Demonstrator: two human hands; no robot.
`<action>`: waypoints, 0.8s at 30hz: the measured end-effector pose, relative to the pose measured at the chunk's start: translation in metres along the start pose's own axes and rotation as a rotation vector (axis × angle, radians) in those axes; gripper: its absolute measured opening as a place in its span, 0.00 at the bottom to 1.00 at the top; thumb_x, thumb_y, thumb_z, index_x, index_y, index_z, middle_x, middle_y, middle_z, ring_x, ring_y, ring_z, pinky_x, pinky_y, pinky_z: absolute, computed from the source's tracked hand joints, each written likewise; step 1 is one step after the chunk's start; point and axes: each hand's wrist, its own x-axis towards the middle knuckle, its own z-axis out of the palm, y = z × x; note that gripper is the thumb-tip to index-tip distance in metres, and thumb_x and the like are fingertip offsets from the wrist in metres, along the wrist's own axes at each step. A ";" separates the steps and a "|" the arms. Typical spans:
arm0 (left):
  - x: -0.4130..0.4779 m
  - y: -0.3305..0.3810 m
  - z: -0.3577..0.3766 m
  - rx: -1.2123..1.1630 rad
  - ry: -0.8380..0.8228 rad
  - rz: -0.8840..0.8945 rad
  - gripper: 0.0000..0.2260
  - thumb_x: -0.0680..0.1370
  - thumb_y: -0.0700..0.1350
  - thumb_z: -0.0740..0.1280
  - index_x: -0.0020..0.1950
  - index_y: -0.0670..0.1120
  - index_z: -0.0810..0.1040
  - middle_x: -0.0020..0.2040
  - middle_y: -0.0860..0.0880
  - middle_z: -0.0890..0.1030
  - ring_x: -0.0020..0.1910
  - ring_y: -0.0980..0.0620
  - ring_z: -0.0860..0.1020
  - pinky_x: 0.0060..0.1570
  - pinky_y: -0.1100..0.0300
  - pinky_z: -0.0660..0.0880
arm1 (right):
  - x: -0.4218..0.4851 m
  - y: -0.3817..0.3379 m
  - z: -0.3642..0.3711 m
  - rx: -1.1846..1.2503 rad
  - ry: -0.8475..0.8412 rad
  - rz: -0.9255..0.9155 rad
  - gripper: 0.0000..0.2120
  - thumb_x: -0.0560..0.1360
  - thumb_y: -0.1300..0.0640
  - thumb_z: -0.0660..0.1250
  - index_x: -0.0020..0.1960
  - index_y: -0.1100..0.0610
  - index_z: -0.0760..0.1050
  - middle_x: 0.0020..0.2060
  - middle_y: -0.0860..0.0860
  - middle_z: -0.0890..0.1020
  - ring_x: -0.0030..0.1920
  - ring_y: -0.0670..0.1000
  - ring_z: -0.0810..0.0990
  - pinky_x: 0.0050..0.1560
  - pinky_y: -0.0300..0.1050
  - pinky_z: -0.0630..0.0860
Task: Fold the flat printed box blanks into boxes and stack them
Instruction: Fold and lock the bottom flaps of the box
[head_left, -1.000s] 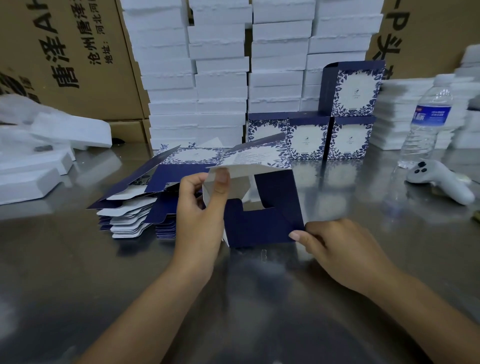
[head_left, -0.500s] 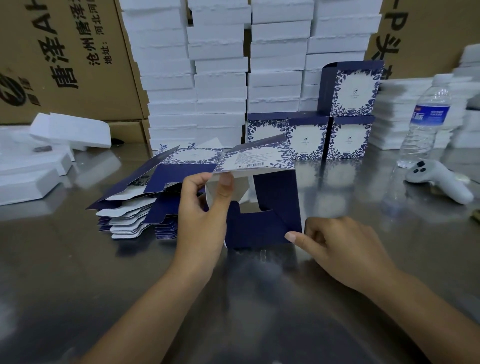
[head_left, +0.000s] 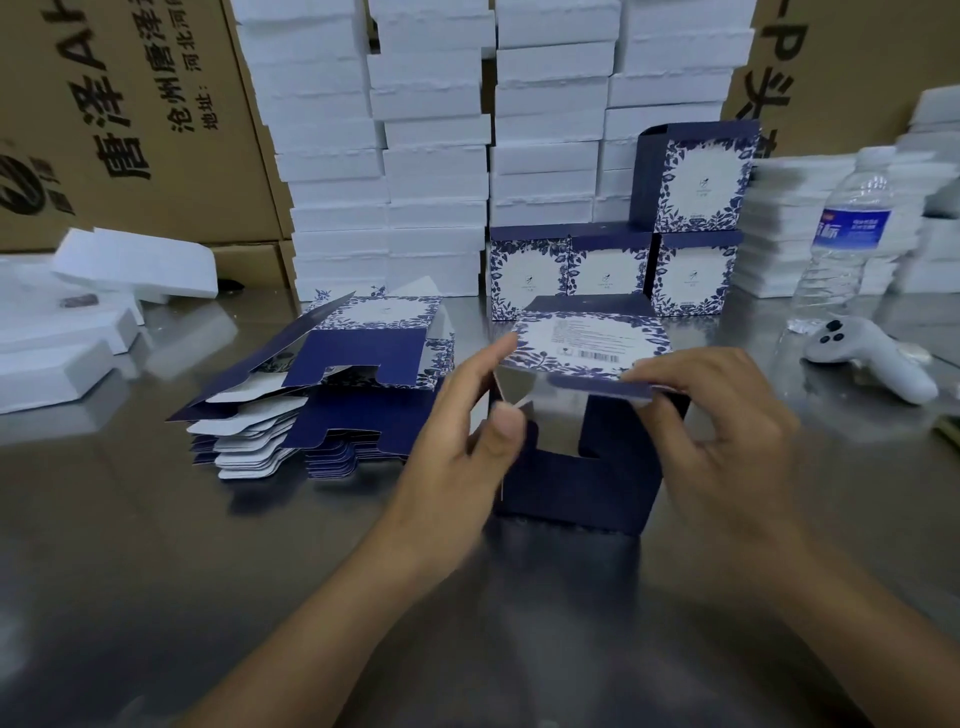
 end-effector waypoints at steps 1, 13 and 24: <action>0.000 -0.001 -0.001 -0.026 -0.012 -0.007 0.34 0.64 0.78 0.56 0.67 0.65 0.66 0.70 0.65 0.68 0.71 0.64 0.64 0.69 0.59 0.63 | 0.000 0.001 -0.001 0.002 0.008 0.026 0.13 0.77 0.54 0.63 0.43 0.62 0.80 0.39 0.46 0.76 0.42 0.46 0.72 0.48 0.30 0.66; 0.005 -0.023 -0.004 0.308 0.174 -0.021 0.13 0.70 0.61 0.69 0.42 0.56 0.68 0.43 0.57 0.77 0.45 0.56 0.77 0.46 0.59 0.75 | 0.004 -0.003 -0.005 0.184 0.010 0.049 0.12 0.78 0.45 0.58 0.46 0.51 0.75 0.38 0.43 0.76 0.40 0.47 0.74 0.45 0.34 0.68; 0.003 -0.020 -0.006 0.576 0.236 0.145 0.19 0.75 0.61 0.61 0.33 0.50 0.62 0.31 0.53 0.71 0.31 0.54 0.68 0.30 0.61 0.63 | 0.005 -0.007 -0.007 0.214 -0.026 0.040 0.14 0.79 0.45 0.58 0.42 0.51 0.76 0.36 0.44 0.76 0.38 0.50 0.74 0.41 0.41 0.69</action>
